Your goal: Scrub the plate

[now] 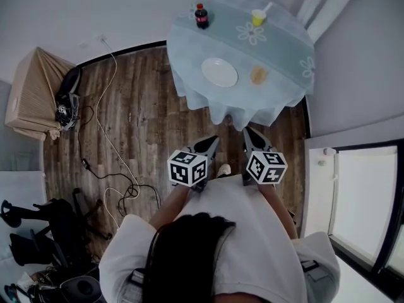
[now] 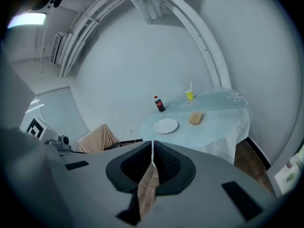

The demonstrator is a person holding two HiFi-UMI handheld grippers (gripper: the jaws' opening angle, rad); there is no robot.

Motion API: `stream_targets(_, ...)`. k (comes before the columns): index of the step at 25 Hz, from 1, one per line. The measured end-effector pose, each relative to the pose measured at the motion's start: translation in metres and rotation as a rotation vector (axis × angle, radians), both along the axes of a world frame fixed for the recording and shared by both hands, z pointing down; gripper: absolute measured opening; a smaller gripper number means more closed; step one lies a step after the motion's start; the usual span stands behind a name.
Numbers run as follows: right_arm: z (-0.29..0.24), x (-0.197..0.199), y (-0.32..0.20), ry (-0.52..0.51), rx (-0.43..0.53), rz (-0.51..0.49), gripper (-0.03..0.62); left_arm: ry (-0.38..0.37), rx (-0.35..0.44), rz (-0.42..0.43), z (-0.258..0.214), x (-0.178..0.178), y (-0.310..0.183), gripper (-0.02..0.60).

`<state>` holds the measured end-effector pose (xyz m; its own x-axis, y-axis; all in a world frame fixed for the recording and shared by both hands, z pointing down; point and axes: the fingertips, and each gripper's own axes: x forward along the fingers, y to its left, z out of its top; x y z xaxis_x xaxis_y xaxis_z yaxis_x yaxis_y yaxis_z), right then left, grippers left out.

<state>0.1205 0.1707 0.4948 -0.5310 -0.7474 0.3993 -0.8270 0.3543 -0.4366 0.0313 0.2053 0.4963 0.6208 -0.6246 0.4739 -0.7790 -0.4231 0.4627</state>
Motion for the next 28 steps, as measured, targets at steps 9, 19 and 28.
stream_targets(9,-0.009,0.010,-0.014,-0.077,0.043,-0.022,0.037,0.002,0.006,-0.046,-0.001,0.007,-0.014,0.009)
stream_targets(19,-0.014,0.022,-0.015,-0.108,0.063,0.008,0.037,0.057,-0.023,-0.055,0.001,0.015,-0.014,0.009)
stream_targets(28,-0.013,0.036,-0.028,-0.060,0.073,0.088,0.037,0.076,-0.016,-0.051,-0.003,0.013,-0.032,0.009)
